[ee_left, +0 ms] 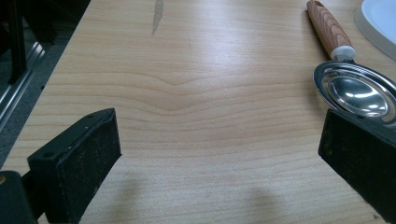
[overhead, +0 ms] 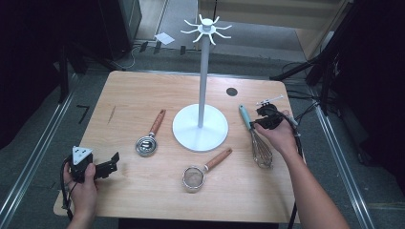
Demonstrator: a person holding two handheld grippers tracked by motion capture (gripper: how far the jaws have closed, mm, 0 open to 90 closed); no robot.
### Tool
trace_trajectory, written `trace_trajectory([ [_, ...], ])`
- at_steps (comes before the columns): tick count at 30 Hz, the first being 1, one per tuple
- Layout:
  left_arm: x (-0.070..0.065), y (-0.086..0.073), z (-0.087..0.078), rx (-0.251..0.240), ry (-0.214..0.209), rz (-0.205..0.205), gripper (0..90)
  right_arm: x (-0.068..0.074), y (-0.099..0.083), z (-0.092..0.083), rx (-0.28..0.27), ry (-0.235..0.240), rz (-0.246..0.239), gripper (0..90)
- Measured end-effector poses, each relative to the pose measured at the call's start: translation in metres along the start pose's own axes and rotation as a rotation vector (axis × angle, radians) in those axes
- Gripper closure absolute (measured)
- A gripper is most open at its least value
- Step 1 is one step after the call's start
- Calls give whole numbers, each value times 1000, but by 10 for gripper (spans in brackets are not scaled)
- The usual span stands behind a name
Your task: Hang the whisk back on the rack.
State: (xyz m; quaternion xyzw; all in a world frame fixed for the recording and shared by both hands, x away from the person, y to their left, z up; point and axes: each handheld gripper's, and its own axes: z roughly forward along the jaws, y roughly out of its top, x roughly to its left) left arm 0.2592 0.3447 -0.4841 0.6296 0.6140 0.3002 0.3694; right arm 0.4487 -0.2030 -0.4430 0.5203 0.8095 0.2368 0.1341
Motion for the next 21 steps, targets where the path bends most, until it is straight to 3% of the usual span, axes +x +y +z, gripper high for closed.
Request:
trace_trajectory([
  [12, 0, 0, 0, 4, -11, -2, 0, 2, 8, 21, 64, -29, 35, 646],
  [19, 0, 0, 0, 6, -12, 0, 0, 2, 10, 26, 81, -11, 69, 703],
  [21, 1, 0, 0, 7, -11, -2, 0, 1, 11, 26, 83, -7, 100, 706],
])
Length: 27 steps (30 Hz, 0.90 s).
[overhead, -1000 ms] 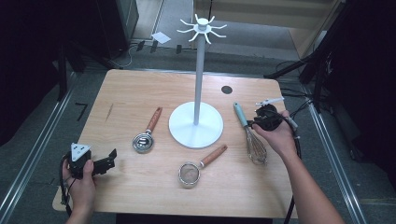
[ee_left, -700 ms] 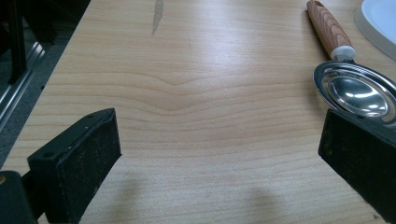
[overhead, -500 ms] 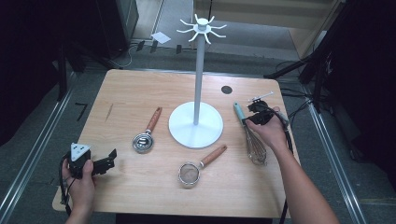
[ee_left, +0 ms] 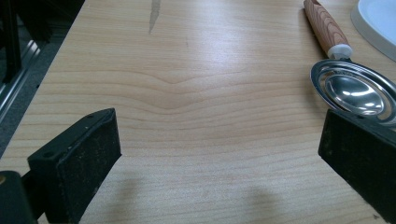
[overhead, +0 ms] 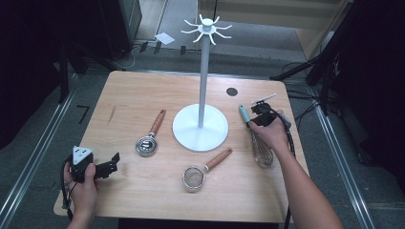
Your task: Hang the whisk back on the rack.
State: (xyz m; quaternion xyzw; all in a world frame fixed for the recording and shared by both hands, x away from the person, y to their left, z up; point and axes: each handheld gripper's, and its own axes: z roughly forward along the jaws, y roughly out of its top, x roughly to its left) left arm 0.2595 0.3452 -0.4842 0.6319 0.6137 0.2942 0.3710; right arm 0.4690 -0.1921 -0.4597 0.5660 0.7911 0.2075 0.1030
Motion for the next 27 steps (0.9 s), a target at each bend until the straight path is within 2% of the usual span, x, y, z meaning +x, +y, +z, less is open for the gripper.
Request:
trace_trajectory([
  [7, 0, 0, 0, 1, -1, -1, 0, -3, -2, -2, 12, 3, 25, 709],
  [14, 0, 0, -1, 2, -1, -2, 0, -3, -11, -8, 47, -4, 4, 708],
  [16, 1, 0, -1, 0, -3, -2, 0, -4, -11, -10, 42, -7, -2, 714],
  [19, 0, 0, -1, 1, -2, -2, 0, -4, -7, -13, 14, -9, -5, 601],
  [21, 0, 0, 0, 2, 0, -1, 0, -2, -3, -13, 8, -10, -12, 576],
  [25, 0, 0, 0, 3, -2, -2, 0, 2, 8, -9, 61, -17, -27, 591],
  [27, 1, 0, 0, 4, -5, -2, 0, 2, 13, -6, 91, -20, -19, 619],
])
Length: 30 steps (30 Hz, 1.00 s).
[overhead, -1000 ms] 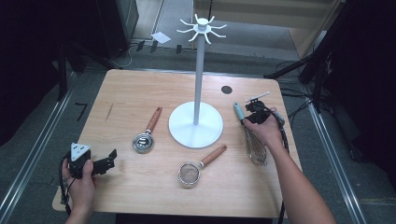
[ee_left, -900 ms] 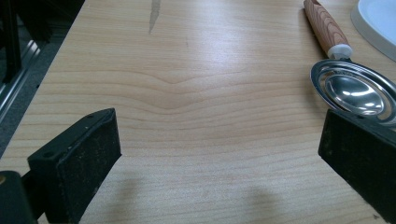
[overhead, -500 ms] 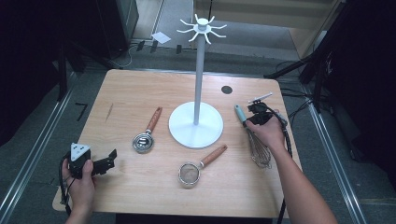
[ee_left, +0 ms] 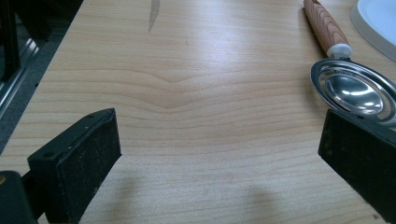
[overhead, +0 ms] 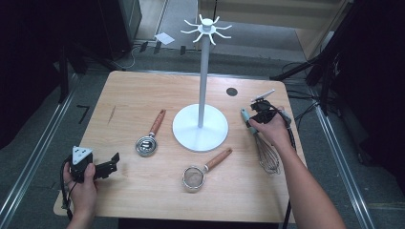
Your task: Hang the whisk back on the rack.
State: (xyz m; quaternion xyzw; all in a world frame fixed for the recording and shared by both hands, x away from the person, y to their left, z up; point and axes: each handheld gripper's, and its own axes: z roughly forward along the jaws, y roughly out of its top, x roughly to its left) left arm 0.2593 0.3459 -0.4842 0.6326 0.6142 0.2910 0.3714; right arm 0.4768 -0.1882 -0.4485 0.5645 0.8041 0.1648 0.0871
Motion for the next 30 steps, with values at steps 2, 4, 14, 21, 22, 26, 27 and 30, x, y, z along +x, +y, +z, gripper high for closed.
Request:
trace_trajectory([
  [2, 0, 0, 0, 0, -1, 0, 0, 0, 5, 2, 29, -10, -1, 632],
  [4, 0, 0, 0, -1, -3, -1, 0, 0, 9, 4, 58, -38, 0, 637],
  [14, 0, 0, 0, 1, -8, 0, 0, 0, 18, 10, 178, -11, -13, 651],
  [21, 0, 0, 0, 4, -10, -3, 0, 0, 19, 15, 212, -30, 7, 658],
  [22, 0, 0, 0, 5, -9, -2, 0, 0, 19, 15, 217, -31, 12, 657],
  [26, 0, 0, 0, 6, -10, -2, 0, 0, 19, 18, 244, -27, 12, 665],
  [27, 0, 0, 0, 5, -9, -2, 0, 0, 19, 19, 249, -29, 13, 670],
  [30, 0, 0, 0, 6, -10, -1, 0, 0, 20, 20, 264, -32, 18, 679],
])
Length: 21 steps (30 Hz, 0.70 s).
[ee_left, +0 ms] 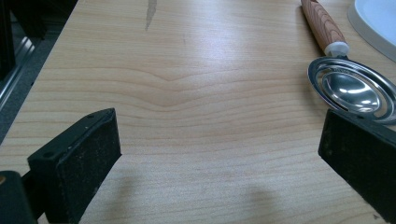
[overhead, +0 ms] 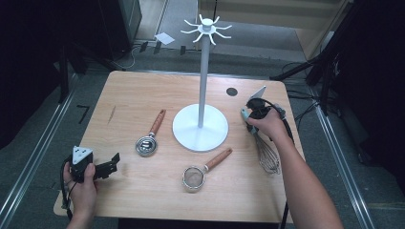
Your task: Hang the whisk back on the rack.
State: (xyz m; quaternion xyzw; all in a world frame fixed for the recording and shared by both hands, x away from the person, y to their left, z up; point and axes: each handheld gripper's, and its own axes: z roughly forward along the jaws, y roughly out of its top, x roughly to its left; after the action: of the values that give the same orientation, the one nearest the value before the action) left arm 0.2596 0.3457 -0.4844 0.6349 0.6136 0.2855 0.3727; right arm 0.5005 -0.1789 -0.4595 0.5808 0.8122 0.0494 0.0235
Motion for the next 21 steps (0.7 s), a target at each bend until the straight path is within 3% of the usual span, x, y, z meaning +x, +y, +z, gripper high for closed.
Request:
trace_trajectory([
  [21, 0, 0, 1, 10, -2, 6, 0, 3, 4, 4, 57, -13, 29, 706],
])
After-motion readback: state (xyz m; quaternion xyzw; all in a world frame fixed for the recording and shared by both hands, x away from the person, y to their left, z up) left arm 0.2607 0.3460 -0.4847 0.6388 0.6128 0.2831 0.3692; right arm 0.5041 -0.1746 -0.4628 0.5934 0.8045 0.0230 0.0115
